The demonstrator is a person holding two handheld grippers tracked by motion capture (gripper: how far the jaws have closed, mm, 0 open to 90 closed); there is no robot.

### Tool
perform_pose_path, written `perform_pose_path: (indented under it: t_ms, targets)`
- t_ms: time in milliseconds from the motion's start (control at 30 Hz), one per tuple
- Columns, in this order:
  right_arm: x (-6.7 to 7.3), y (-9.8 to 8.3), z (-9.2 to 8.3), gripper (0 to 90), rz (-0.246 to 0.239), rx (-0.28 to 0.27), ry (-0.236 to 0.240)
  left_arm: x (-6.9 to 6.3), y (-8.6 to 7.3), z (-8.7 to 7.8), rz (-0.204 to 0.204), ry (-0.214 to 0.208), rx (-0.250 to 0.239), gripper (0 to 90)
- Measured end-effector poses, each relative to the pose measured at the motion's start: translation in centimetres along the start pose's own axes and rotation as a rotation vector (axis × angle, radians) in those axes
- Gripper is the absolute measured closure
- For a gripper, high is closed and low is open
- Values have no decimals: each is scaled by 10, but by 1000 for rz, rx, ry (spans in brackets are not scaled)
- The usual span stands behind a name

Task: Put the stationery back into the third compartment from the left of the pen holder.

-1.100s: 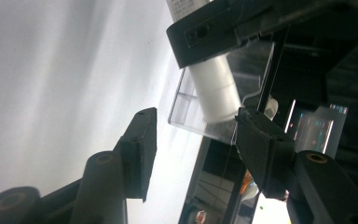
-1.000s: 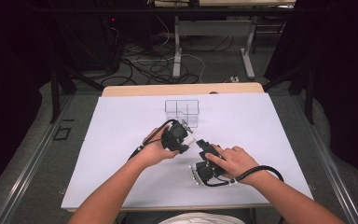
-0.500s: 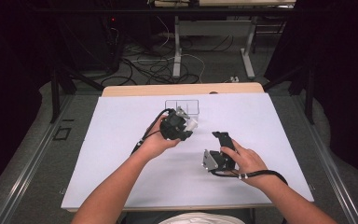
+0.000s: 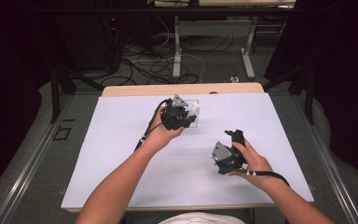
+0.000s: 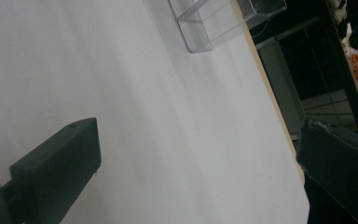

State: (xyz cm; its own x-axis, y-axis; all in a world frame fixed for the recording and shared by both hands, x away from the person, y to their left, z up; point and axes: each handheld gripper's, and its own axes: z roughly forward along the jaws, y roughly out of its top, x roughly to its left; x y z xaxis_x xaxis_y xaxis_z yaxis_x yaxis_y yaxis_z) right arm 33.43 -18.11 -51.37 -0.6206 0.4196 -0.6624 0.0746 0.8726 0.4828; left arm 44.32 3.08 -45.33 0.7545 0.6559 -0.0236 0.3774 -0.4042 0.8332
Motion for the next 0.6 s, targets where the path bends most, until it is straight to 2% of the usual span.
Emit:
perform_pose_path:
  t_ms: [33, 233, 367, 400, 500, 533, 600]
  targets:
    - [-3, -1, 0, 0, -9, 0, -4, 1, 2, 1, -9, 6, -21, 697]
    - [-10, -11, 1, 0, 145, 0, 21, 4, 11, 7, -39, 37, -99, 697]
    - [-14, -16, 0, 0, 178, 11, 7, 5, 13, 13, -62, 64, -146, 696]
    - [-14, -17, 0, 0, 198, -3, 18, 5, 13, 16, -75, 71, -166, 697]
    - [-14, -20, 1, 0, 200, 1, 12, 6, 14, 21, -83, 87, -185, 697]
    - [-15, -21, 1, 0, 212, 1, 26, 7, 14, 23, -88, 94, -192, 697]
    - [-15, -21, 2, 0, 221, 0, 15, 9, 14, 26, -100, 107, -213, 697]
